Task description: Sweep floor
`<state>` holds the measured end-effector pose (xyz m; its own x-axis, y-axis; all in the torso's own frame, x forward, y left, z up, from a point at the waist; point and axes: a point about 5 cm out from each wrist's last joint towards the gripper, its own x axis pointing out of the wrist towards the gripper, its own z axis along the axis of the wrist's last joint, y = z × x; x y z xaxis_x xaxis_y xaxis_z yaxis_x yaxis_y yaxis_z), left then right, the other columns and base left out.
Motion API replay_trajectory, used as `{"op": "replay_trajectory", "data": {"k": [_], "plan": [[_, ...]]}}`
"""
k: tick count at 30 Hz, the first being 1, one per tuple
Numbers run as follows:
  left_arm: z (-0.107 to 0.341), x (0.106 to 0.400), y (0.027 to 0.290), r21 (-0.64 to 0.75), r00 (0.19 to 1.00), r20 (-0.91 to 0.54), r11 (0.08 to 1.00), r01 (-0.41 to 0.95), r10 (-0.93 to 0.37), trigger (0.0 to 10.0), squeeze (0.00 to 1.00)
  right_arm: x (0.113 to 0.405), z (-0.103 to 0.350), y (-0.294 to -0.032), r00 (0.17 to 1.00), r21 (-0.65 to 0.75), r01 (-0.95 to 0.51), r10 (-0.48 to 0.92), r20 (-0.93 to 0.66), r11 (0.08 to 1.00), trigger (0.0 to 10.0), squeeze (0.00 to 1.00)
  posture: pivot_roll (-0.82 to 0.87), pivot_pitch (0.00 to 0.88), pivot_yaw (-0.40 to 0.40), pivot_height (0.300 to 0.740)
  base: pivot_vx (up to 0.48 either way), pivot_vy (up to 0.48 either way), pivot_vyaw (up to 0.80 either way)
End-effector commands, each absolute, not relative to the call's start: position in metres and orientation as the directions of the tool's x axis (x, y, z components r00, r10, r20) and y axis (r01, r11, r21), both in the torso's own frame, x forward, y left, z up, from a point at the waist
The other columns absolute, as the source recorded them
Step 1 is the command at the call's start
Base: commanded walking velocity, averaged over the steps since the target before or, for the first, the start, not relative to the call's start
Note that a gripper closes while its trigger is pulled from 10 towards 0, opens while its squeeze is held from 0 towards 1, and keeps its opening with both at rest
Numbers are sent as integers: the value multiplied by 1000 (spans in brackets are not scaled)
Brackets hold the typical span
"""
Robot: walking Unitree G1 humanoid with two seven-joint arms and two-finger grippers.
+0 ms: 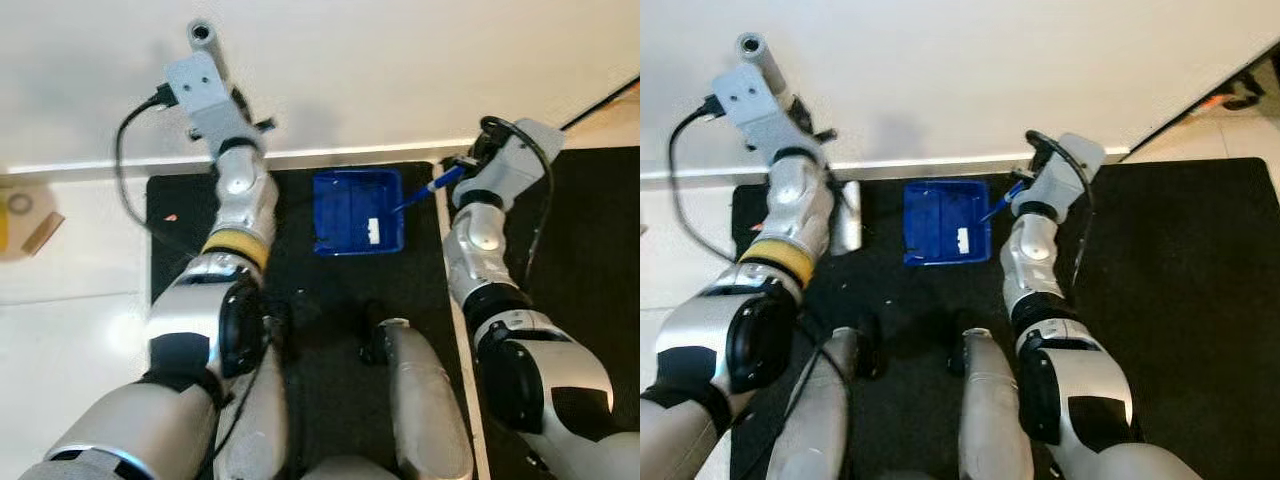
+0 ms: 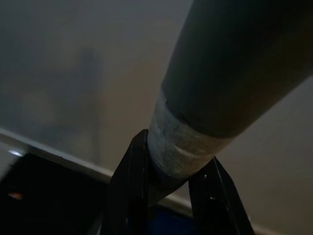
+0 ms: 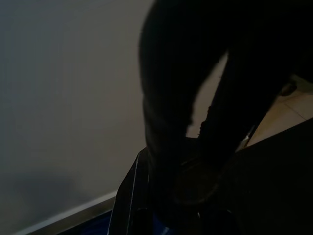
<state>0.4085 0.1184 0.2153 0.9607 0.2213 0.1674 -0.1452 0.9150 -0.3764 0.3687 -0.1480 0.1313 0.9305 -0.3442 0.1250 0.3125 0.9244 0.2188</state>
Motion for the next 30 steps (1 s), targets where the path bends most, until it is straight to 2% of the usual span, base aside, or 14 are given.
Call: {"op": "replay_trajectory", "data": {"k": [1,4,9,14,15,16,19,22,25,26,29,30], "plan": [[212,406,76,-509,988,100,859,-51,118,10000,0,347,77,-148,930,168,364,-350,-109,916,10000,0,-19,480,-51,740,0,0,0],[223,406,62,-556,990,102,831,-21,93,10000,0,347,76,-148,929,167,367,-353,-111,915,10000,0,-15,477,-51,740,0,0,0],[241,409,57,-600,988,121,800,-3,95,10000,0,347,76,-149,928,165,371,-356,-113,914,10000,0,-11,474,-54,740,0,0,0],[255,413,65,-550,982,172,835,32,75,10000,0,347,77,-149,928,165,370,-355,-112,914,10000,0,-7,467,-51,740,0,0,0],[263,415,78,-340,967,255,937,83,7,10000,0,348,78,-148,928,167,369,-355,-110,914,10000,0,-2,463,-48,740,0,0,0],[265,415,85,-241,958,285,965,102,-31,10000,0,348,78,-148,929,168,369,-354,-110,914,10000,0,5,458,-45,740,0,0,0],[267,416,93,-175,951,305,978,114,-57,10000,0,348,78,-147,929,169,368,-354,-110,914,10000,0,5,458,-45,740,0,0,0],[288,411,139,-97,906,422,992,84,-35,10000,0,348,78,-150,931,175,362,-347,-111,916,10000,0,27,412,-42,740,0,0,0],[299,404,163,-52,883,468,997,63,-32,10000,0,348,77,-153,933,181,357,-341,-112,916,10000,0,35,376,-40,740,0,0,0],[300,395,192,49,885,463,998,32,-51,10000,0,349,78,-160,934,191,355,-339,-111,915,10000,0,42,341,-40,740,0,0,0],[301,393,199,75,887,458,997,26,-58,10000,0,349,78,-162,934,194,354,-339,-110,915,10000,0,42,341,-40,740,0,0,0],[293,387,212,118,902,426,993,14,-63,10000,0,350,79,-166,934,196,355,-340,-109,914,10000,0,48,295,-44,740,0,0,0]]}}
